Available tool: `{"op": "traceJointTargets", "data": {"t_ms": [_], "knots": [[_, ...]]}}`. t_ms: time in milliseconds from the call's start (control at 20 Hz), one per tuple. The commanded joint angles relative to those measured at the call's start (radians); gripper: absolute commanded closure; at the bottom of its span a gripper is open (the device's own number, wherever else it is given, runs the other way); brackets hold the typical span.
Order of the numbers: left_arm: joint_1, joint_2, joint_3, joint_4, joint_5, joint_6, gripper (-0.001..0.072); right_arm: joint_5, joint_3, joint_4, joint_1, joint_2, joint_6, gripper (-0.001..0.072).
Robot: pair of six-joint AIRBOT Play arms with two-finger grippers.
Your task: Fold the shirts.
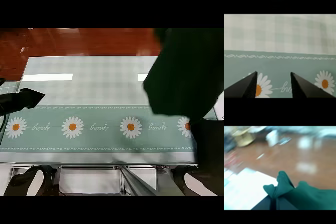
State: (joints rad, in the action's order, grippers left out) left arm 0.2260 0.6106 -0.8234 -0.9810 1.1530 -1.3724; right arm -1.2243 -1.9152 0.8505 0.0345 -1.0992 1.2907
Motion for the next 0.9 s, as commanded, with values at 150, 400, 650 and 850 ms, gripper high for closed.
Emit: {"op": "traceJointTargets", "data": {"t_ms": [150, 400, 650, 850], "knots": [[-0.021, -0.005, 0.015, 0.032, -0.018, -0.001, 0.0200, 0.192, 0.344, 0.312, 0.576, -0.027, 0.129, 0.0686], [-0.021, 0.002, 0.016, 0.031, -0.035, 0.000, 0.0200, 0.287, 0.504, 0.306, 0.748, -0.269, 0.234, 0.0685], [-0.021, 0.065, 0.024, 0.032, -0.037, 0.000, 0.0200, 0.367, 0.504, 0.078, 0.792, -0.518, 0.232, 0.0601], [-0.020, 0.155, 0.045, 0.023, -0.041, 0.047, 0.0200, 0.262, 0.504, 0.042, 0.657, -0.499, 0.217, 0.0304]]}}
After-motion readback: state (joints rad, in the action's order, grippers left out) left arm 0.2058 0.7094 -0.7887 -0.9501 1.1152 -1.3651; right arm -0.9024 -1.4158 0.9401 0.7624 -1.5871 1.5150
